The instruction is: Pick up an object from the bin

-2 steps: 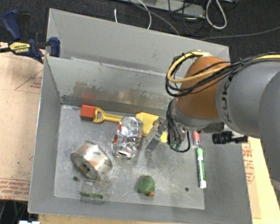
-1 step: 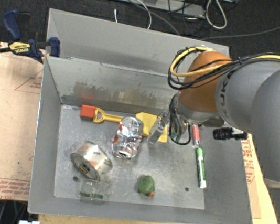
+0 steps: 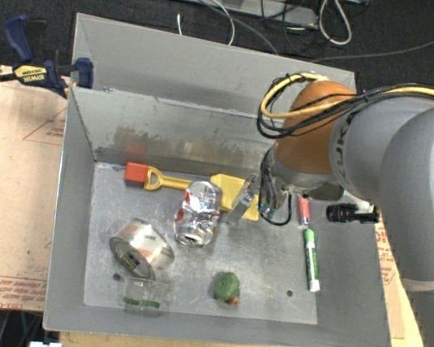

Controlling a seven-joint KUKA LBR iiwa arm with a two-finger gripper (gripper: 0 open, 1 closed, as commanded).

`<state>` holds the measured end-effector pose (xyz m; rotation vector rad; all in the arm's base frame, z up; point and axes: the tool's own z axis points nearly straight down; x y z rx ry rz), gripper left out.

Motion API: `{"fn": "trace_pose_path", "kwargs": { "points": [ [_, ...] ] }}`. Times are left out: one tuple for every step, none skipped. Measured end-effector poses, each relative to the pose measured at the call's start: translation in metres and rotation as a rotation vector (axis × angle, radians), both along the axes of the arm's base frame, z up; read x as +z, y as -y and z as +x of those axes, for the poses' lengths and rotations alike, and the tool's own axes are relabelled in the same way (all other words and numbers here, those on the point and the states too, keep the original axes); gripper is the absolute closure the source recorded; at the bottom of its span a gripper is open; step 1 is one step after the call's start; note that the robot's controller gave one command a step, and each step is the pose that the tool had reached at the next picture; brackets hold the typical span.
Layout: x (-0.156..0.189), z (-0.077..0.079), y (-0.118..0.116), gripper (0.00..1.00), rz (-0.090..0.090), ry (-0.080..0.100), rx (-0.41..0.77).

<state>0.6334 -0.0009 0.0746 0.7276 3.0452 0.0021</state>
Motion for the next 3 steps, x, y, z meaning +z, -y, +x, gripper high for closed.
{"fn": "trace_pose_path", "kwargs": {
  "points": [
    [-0.003, -0.007, 0.014, 1.00, 0.001, 0.008, 0.102],
    [0.052, -0.031, 0.014, 1.00, 0.000, -0.001, 0.048],
    [0.081, -0.031, 0.006, 1.00, 0.000, 0.015, -0.027]
  ]
}}
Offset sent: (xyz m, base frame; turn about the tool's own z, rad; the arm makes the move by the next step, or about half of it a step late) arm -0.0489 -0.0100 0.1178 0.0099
